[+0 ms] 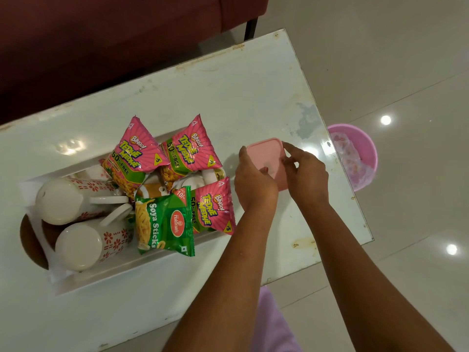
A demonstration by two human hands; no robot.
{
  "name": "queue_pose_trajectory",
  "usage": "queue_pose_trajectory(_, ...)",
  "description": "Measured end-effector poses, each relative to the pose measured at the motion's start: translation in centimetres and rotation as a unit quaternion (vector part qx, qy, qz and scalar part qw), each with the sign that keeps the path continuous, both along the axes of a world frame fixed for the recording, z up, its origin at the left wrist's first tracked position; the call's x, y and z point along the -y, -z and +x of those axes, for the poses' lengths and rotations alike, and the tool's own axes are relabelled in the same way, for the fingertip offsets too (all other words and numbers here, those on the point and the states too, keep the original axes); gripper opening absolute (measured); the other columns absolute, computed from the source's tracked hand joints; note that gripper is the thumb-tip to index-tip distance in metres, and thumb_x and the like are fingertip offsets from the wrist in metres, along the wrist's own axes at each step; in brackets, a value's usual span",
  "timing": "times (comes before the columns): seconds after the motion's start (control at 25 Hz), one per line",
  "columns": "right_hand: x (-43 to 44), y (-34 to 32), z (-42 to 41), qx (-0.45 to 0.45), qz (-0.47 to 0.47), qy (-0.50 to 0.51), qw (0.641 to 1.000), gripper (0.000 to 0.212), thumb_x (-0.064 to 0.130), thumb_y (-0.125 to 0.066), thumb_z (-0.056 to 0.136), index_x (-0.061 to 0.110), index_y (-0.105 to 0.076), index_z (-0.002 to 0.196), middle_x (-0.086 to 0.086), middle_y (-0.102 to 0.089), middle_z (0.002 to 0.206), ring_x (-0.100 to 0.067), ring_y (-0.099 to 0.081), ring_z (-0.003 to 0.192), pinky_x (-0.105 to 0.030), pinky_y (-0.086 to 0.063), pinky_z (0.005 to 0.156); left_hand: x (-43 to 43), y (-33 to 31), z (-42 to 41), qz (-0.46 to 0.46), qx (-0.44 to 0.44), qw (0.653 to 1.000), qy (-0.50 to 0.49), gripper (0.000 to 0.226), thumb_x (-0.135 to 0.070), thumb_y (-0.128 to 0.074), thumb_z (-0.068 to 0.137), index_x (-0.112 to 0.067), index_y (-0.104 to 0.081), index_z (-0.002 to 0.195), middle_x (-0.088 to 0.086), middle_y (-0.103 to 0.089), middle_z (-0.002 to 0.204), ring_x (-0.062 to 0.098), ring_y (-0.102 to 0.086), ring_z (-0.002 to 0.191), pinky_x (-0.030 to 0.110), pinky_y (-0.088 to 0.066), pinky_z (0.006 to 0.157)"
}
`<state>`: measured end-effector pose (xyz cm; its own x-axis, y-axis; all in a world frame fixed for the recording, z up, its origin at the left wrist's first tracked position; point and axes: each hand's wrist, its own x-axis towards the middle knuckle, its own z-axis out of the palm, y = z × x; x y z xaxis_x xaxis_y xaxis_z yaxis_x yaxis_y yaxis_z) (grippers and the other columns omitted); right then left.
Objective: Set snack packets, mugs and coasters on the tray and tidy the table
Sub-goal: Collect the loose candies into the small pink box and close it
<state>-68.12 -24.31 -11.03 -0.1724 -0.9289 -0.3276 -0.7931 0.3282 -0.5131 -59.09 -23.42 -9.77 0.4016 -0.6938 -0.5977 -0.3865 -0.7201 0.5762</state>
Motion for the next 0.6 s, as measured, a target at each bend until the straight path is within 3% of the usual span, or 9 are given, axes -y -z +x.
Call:
queue_pose_trajectory(0.2,0.9,0.3,-1.0,0.076,0.052,0.022,0.996,0.031,0.024,-0.053,0.094,0.024,-0.059,0.124,-0.007,-0.069,0.102,-0.017,-0.059,0.089,-0.026,-0.042,0.075,-0.1,1.0,0.5,-0.020,-0.085,0.989,-0.116,0.057,-0.005,-0.065,0.081,-0.024,-0.047,0.131,0.004,-0.061,0.128,0.027,-0.056,0.118,0.042,-0.047,0.097)
queue_pose_trajectory(0.36,1.7,0.3,-1.3,0.083,0.080,0.044,0.992,0.025,0.024,-0.059,0.090,0.023,-0.064,0.114,-0.001,-0.064,0.084,-0.017,-0.058,0.081,-0.026,-0.041,0.070,-0.1,1.5,0.7,-0.043,-0.124,0.978,-0.161,0.053,0.001,-0.070,0.075,-0.020,-0.054,0.121,0.006,-0.067,0.121,0.027,-0.061,0.112,0.045,-0.051,0.094)
queue_pose_trajectory(0.48,1.5,0.4,-1.0,0.070,0.084,0.054,0.993,0.018,0.027,-0.059,0.090,0.024,-0.064,0.106,0.001,-0.062,0.081,-0.018,-0.059,0.077,-0.026,-0.042,0.064,-0.2,1.5,0.9,-0.051,-0.115,0.979,-0.160,0.052,0.000,-0.071,0.075,-0.019,-0.055,0.120,0.007,-0.067,0.119,0.027,-0.062,0.111,0.043,-0.052,0.092)
queue_pose_trajectory(0.6,1.8,0.3,-1.6,0.105,0.114,0.080,0.985,0.017,0.037,-0.062,0.087,0.024,-0.064,0.097,-0.004,-0.067,0.084,-0.026,-0.066,0.078,-0.035,-0.056,0.064,0.3,0.5,0.1,-0.047,-0.060,0.991,-0.113,0.053,-0.003,-0.067,0.081,-0.017,-0.049,0.128,0.009,-0.061,0.128,0.030,-0.056,0.118,0.040,-0.049,0.093)
